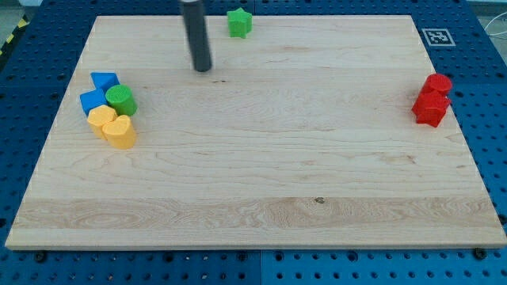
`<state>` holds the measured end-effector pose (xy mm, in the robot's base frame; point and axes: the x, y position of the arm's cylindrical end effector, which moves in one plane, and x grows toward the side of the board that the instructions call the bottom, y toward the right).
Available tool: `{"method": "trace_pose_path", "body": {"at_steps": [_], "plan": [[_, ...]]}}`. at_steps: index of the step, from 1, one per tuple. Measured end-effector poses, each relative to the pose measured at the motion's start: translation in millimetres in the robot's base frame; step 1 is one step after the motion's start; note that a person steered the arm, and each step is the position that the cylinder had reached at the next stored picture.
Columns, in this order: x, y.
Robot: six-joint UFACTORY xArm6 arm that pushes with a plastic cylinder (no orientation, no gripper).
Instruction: Move red star to the bottom center
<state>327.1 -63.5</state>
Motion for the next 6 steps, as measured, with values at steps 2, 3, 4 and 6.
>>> {"method": "trace_pose_path", "body": {"at_steps": [2,3,4,6], "plan": [[1.8,168.8],[1.5,256.2],[-2.7,336.7],[88.3,395.1]]}}
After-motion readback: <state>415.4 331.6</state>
